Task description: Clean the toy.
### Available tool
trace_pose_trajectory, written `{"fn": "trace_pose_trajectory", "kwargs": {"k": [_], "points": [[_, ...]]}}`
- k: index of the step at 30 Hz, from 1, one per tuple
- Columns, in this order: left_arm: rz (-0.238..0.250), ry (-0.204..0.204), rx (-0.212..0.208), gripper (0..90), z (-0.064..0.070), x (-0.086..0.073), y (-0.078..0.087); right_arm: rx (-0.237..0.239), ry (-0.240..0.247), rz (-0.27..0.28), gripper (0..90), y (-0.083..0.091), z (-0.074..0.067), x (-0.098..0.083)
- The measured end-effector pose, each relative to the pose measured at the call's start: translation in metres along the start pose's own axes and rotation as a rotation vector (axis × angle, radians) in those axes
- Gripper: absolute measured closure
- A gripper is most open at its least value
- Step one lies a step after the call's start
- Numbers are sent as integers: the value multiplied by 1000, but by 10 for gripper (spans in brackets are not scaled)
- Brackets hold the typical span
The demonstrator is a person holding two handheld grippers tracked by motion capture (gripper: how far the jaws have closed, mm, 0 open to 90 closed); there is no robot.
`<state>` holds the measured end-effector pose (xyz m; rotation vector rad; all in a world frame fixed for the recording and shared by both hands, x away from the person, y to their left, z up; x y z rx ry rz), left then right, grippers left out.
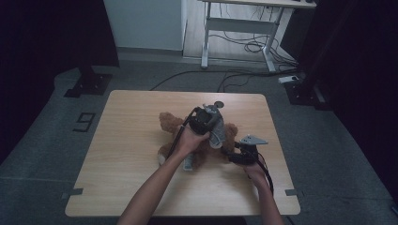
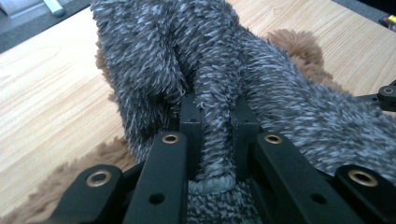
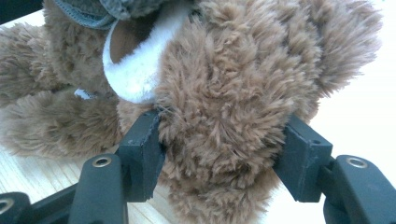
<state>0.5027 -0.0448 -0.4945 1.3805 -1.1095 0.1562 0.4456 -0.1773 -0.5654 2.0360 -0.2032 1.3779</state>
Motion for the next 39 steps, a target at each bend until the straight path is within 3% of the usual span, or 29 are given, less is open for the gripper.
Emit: {"fn": "trace_pose_trajectory", "kwargs": {"k": [9, 13, 18, 21, 25, 34, 39], "points": [[17, 46, 9, 792, -30, -16, 16, 2, -2, 2, 389, 0, 0, 0], [0, 86, 38, 792, -59, -27, 23, 1, -8, 5, 391, 0, 0, 0], [-12, 138, 48, 792, -79, -37, 25, 1, -9, 7, 392, 0, 0, 0], [-25, 142, 88, 792, -94, -47, 26, 1, -10, 8, 393, 0, 0, 0], [-42, 167, 110, 792, -109, -57, 24, 2, -12, 12, 395, 0, 0, 0], [-71, 214, 134, 793, -135, -80, 22, 2, -15, 14, 398, 0, 0, 0], [-51, 245, 105, 797, -135, -81, 27, 1, -15, 12, 397, 0, 0, 0]]}}
Point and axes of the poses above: each handheld gripper's, and its own axes: y roughly backward along the jaws, x roughly out of its top, z roughly to its right, the point moved 8 cm from there along -y, roughly forward along the jaws, and after that the axes turned 14 degrees about x, right-handed, at the moved point
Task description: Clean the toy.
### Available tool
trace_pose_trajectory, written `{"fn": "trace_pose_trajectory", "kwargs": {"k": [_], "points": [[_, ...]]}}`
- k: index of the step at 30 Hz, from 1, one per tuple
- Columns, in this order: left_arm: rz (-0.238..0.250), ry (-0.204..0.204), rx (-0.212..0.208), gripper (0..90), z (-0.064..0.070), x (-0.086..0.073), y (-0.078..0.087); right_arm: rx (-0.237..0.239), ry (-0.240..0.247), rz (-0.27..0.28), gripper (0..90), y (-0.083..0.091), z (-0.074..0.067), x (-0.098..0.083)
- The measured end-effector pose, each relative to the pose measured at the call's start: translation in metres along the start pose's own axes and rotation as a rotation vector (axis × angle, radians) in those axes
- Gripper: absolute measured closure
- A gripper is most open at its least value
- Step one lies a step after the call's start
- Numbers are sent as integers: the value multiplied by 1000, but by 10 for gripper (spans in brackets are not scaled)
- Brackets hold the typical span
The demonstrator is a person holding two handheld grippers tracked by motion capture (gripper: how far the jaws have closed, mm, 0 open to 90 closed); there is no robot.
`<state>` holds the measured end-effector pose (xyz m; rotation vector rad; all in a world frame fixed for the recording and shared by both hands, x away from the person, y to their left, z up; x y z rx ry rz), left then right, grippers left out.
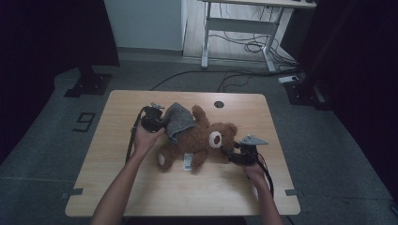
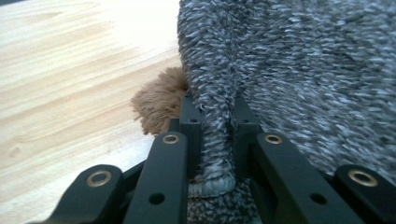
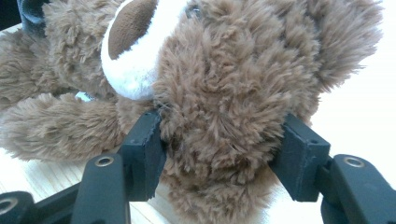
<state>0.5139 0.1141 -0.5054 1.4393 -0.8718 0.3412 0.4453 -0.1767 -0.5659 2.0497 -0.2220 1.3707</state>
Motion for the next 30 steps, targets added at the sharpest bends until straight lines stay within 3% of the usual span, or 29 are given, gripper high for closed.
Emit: {"fn": "trace_pose_trajectory", "kwargs": {"k": [3, 4, 10, 13, 16, 18, 19, 20, 22, 27, 28, 29, 30], "points": [[43, -8, -25, 799, 11, 8, 12, 2, -3, 0, 397, 0, 0, 0], [90, -26, -60, 800, 25, 17, 23, 3, -5, 1, 398, 0, 1, 0], [186, -120, -163, 800, 86, 46, 52, -1, -8, 5, 398, 0, 0, -1], [197, -150, -207, 799, 121, 57, 50, -3, -3, 8, 399, 0, 0, -1], [165, -169, -238, 799, 153, 60, 36, -3, 0, 6, 399, 0, 0, -2], [137, -199, -236, 798, 169, 57, 23, -2, -1, 5, 399, 1, 0, -2], [137, -199, -236, 797, 169, 57, 23, -2, -1, 5, 399, 1, 0, -2], [119, -232, -211, 797, 176, 51, 12, -1, -1, 4, 400, 1, 0, -3], [111, -220, -210, 797, 173, 48, 7, 1, -3, 1, 403, 1, 0, -4], [92, -185, -152, 800, 144, 41, 5, 3, -6, 3, 414, 2, 0, -4], [92, -185, -152, 800, 144, 41, 5, 3, -6, 3, 414, 2, 0, -4], [95, -174, -131, 801, 130, 37, 7, 1, -2, 3, 417, 2, 0, -4], [98, -162, -131, 801, 125, 36, 9, 2, -1, 2, 420, 2, 0, -4]]}}
Point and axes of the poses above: each handheld gripper's, and its own axes: y roughly backward along the jaws, x roughly out of its top, z roughly to its right, the point moved 8 cm from there along -y, roughly forward along the jaws, and after that the axes turned 14 degrees about x, right-handed, at the moved point
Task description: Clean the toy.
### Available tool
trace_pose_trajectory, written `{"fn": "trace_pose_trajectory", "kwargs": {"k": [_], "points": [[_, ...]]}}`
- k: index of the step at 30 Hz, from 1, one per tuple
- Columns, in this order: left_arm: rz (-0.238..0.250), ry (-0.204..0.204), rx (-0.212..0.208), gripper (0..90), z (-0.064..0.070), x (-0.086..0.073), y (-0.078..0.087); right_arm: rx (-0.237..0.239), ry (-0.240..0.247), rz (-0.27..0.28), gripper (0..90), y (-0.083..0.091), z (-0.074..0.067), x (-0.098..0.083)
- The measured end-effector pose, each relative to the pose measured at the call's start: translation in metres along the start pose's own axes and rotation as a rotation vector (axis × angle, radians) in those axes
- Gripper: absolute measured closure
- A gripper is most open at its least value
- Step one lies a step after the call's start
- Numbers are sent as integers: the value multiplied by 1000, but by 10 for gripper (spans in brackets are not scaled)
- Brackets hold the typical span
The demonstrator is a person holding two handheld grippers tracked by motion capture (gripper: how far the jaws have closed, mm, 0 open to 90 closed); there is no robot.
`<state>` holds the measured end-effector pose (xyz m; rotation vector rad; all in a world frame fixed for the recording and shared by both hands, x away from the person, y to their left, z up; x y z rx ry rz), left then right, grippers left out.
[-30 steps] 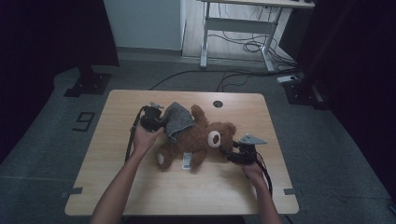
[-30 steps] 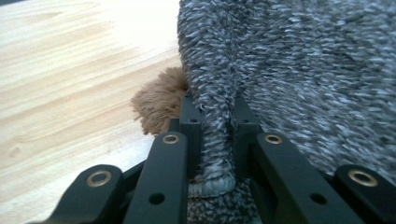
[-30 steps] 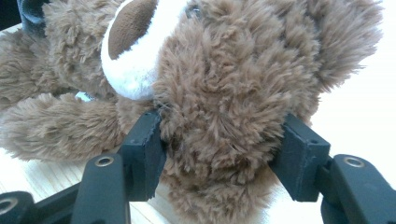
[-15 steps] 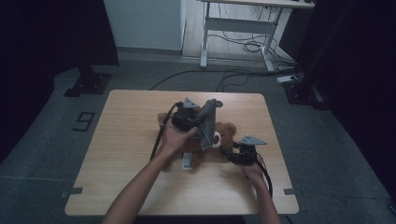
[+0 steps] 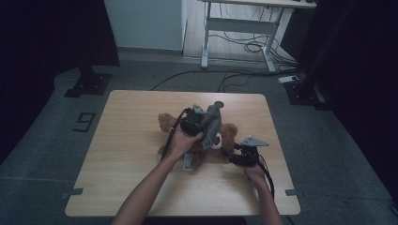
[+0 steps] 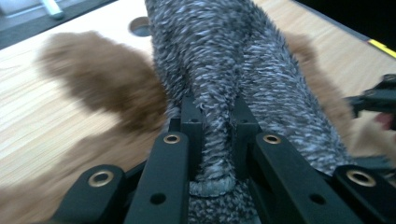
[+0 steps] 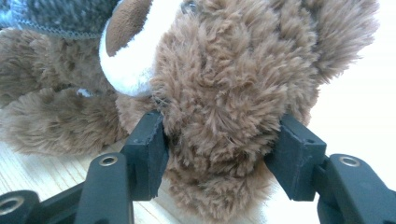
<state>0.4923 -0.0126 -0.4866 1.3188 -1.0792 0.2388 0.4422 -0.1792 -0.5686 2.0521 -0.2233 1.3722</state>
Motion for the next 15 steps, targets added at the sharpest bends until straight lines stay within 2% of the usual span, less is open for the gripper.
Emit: {"fn": "trace_pose_trajectory", "kwargs": {"k": [2, 3, 4, 5, 6, 8, 9, 10, 11, 12, 14, 15], "points": [[8, 0, 14, 801, -11, -5, 7, 3, 5, 0, 438, 0, 0, 0], [8, 0, 14, 800, -11, -5, 7, 3, 5, 0, 438, 0, 0, 0], [12, 2, 30, 800, -22, -10, 13, 8, 8, -5, 465, 1, -1, 0], [12, 2, 30, 800, -22, -10, 13, 8, 8, -5, 465, 1, -1, 0], [12, 9, 49, 800, -35, -15, 17, 11, 8, -6, 489, 1, 0, -1], [6, 34, 62, 799, -50, -21, 21, 14, 5, -6, 503, 2, 0, -1], [6, 34, 62, 799, -50, -21, 21, 16, 3, -4, 508, 2, 0, -1], [-5, 64, 76, 799, -65, -27, 23, 16, 4, -4, 509, 2, 0, -1], [-10, 77, 82, 799, -73, -31, 23, 16, 3, -3, 510, 2, 0, -1], [-10, 77, 82, 799, -73, -31, 23, 16, 3, -3, 510, 2, 0, -1], [-39, 141, 70, 798, -92, -48, 21, 18, 0, -4, 511, 2, 0, -1], [-48, 162, 64, 798, -98, -54, 20, 19, -3, -4, 510, 2, 1, -1]]}}
Point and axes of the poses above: each handheld gripper's, and its own axes: y roughly backward along the jaws, x roughly out of its top, z roughly to its right, the point moved 8 cm from there along -y, roughly forward along the jaws, and after that the axes turned 14 degrees about x, right-handed, at the moved point
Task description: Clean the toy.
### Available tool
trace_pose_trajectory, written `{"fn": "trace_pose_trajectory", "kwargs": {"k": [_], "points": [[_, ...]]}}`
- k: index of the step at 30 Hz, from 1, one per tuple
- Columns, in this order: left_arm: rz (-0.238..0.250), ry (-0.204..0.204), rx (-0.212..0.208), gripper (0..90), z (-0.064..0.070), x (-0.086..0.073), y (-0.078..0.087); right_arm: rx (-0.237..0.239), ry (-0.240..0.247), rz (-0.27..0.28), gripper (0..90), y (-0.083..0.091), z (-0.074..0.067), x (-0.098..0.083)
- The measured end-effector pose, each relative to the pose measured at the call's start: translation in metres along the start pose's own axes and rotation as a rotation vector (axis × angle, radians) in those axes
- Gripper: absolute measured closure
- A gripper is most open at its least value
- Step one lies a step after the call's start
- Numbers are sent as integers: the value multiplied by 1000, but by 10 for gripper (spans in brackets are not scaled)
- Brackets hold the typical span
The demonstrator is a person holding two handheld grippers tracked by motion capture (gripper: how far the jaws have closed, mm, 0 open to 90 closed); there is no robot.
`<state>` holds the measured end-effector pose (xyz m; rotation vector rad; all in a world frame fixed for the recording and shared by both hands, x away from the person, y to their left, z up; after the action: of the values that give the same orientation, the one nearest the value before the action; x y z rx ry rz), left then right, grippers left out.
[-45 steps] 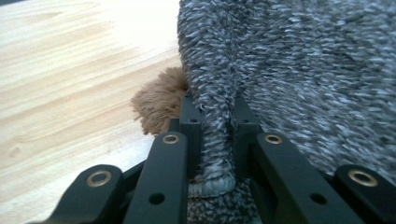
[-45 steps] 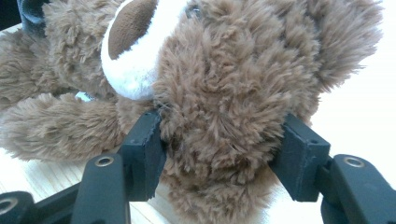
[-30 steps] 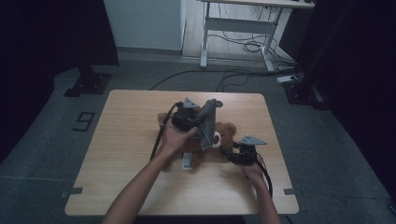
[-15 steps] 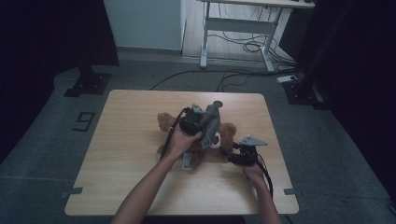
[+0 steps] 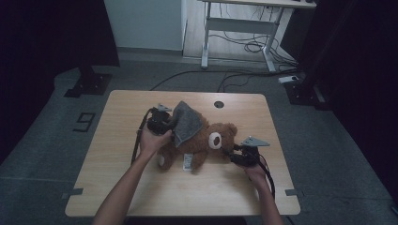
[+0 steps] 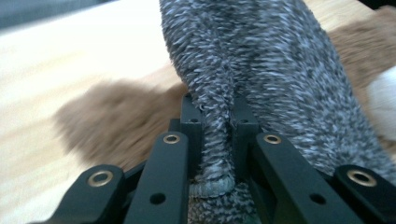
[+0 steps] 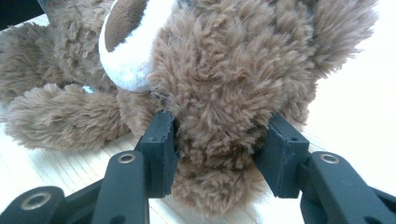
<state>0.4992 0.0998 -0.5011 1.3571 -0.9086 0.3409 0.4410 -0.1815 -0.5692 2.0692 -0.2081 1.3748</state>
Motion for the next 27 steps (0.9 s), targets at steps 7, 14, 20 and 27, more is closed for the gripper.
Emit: {"fn": "trace_pose_trajectory", "kwargs": {"k": [7, 14, 20, 27], "points": [[-15, 37, 17, 799, -20, -12, 1, 14, -7, 5, 511, 0, 1, 1], [110, -14, -2, 801, 7, 29, 31, 15, -18, 11, 509, 0, 2, 2], [142, -90, -53, 800, 54, 55, 36, 21, -17, 13, 501, 1, 2, 2], [102, -186, -96, 800, 115, 76, 15, 43, -7, 6, 501, 2, 2, 2]]}}
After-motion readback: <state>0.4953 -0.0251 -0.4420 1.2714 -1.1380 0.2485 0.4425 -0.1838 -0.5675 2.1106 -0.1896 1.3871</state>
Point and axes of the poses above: each handheld gripper's, and its own axes: y roughly backward along the jaws, x roughly out of its top, z roughly to its right, the point moved 8 cm from there along -y, roughly forward along the jaws, and after that the axes turned 14 degrees about x, right-handed, at the moved point
